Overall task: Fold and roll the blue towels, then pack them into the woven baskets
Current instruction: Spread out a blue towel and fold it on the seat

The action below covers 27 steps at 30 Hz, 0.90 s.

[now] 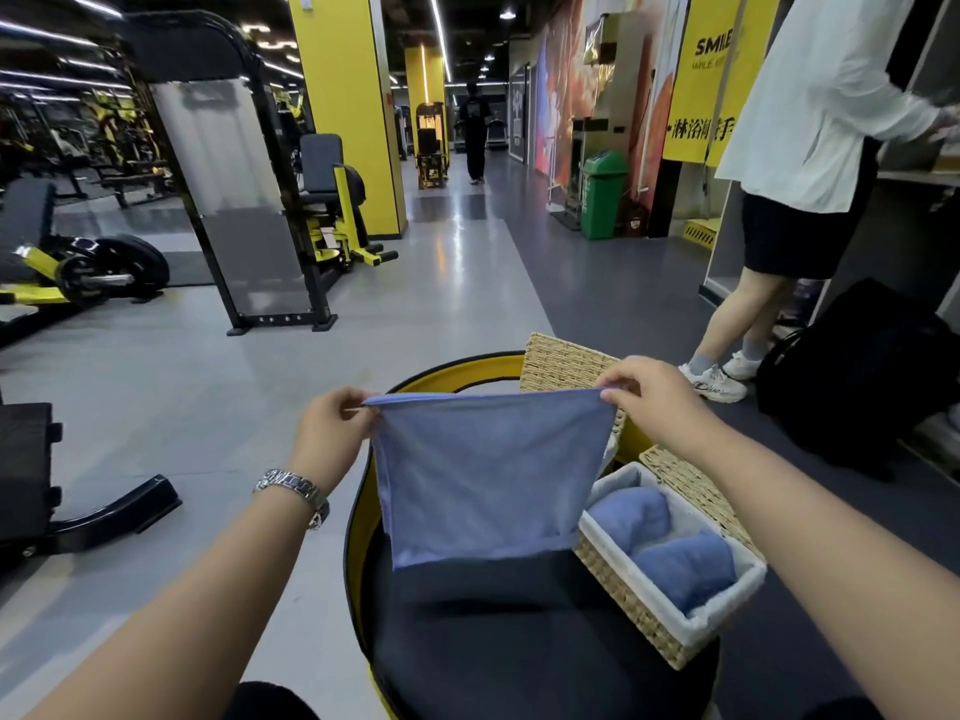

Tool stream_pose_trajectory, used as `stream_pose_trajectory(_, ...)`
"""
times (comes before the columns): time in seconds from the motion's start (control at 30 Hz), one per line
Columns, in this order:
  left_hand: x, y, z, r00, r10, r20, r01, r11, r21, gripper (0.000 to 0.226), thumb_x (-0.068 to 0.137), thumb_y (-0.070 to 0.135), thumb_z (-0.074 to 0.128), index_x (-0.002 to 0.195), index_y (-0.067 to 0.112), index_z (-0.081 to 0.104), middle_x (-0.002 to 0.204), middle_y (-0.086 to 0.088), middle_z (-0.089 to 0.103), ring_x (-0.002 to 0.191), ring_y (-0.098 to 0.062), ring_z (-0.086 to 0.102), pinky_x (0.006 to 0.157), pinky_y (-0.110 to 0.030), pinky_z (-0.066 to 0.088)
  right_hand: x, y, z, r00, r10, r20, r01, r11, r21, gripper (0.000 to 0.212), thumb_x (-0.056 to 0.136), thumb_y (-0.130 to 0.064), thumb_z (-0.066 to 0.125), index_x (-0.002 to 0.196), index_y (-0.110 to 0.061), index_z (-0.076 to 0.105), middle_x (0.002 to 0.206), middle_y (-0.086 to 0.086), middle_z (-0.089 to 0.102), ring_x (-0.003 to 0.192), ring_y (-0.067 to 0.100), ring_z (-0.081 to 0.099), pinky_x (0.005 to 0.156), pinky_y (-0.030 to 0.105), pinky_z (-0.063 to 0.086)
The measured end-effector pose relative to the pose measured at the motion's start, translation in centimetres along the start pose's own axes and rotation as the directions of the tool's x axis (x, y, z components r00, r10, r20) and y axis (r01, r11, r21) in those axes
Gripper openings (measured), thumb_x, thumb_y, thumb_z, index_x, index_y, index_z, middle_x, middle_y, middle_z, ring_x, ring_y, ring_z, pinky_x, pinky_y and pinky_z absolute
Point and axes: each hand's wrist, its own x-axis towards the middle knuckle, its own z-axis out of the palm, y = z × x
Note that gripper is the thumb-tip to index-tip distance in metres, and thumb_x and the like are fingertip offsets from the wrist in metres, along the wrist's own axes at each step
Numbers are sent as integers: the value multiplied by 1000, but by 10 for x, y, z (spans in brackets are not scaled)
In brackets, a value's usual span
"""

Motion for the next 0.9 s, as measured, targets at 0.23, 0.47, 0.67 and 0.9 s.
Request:
stream_pose_trajectory(0.23, -33, -29, -7, 1000, 20, 5, -20, 998, 64, 10, 91, 9, 58, 89, 15, 65, 81, -4, 71, 75, -18, 69, 70, -33, 60, -33, 3, 2, 995, -55, 82, 53, 998, 25, 16, 83, -4, 66, 82, -20, 69, 79, -1, 62, 68, 10, 50, 65, 13, 38)
stream_pose_trajectory(0.47, -110, -96, 4, 938, -124, 323, -14, 919, 394, 16, 83, 11, 67, 74, 24, 67, 62, 11, 65, 52, 8, 55, 51, -10, 40, -119, 47, 43, 849, 124, 513, -48, 986, -160, 36, 86, -12, 65, 68, -41, 55, 72, -11, 62, 72, 6, 58, 62, 7, 39)
stream_pose_trajectory(0.67, -140, -139, 6, 781, -337, 526, -22, 826, 563, 13, 77, 22, 70, 68, 29, 65, 77, 8, 70, 71, -3, 60, 71, -21, 49, -158, 67, 69, 717, 179, 674, -38, 975, -219, 29, 84, -19, 66, 68, -41, 56, 82, -9, 67, 79, 4, 59, 69, 12, 41)
stream_pose_trajectory(0.9, -132, -147, 14, 735, -378, 563, -76, 779, 622, 6, 78, 19, 67, 76, 24, 66, 87, 5, 71, 80, -10, 65, 73, -23, 51, -161, 72, 83, 642, 215, 736, -56, 970, -235, 8, 85, -24, 64, 81, -31, 66, 80, -13, 65, 78, 2, 59, 71, 15, 45)
